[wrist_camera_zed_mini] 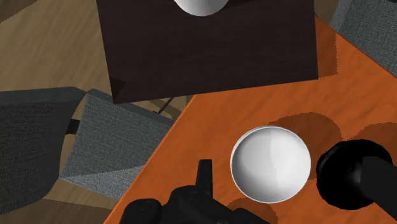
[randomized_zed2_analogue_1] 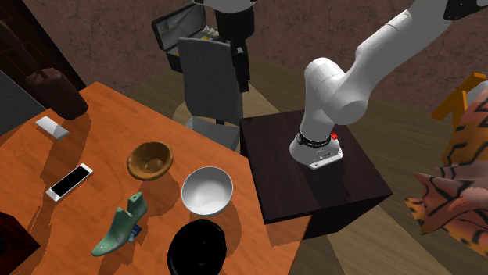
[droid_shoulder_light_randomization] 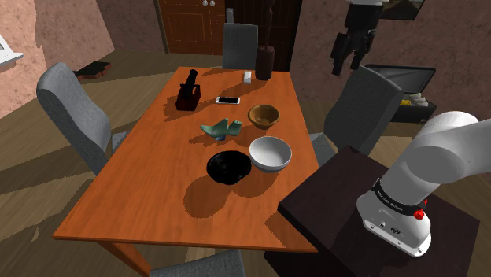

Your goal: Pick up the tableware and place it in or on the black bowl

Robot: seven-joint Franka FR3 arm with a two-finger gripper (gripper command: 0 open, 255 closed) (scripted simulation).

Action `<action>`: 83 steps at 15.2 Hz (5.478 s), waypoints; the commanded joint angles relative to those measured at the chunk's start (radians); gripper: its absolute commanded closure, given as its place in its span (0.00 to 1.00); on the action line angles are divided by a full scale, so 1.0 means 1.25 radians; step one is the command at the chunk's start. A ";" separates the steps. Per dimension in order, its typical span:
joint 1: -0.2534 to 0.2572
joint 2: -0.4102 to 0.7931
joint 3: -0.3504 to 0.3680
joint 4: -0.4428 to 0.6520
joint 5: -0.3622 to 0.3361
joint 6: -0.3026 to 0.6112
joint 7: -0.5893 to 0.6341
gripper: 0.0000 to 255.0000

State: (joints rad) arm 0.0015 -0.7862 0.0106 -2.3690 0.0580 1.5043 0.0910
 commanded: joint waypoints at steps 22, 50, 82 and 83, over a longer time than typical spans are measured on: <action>0.023 0.434 -0.052 -0.206 0.065 0.643 -0.135 0.00; 0.039 0.800 -0.033 -0.133 0.222 0.927 -0.278 1.00; 0.038 0.530 -0.058 -0.106 0.100 0.638 -0.162 1.00; 0.038 0.522 -0.057 -0.102 0.098 0.626 -0.159 1.00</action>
State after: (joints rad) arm 0.0505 -0.1225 -0.0600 -2.5011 0.1843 2.3037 -0.1096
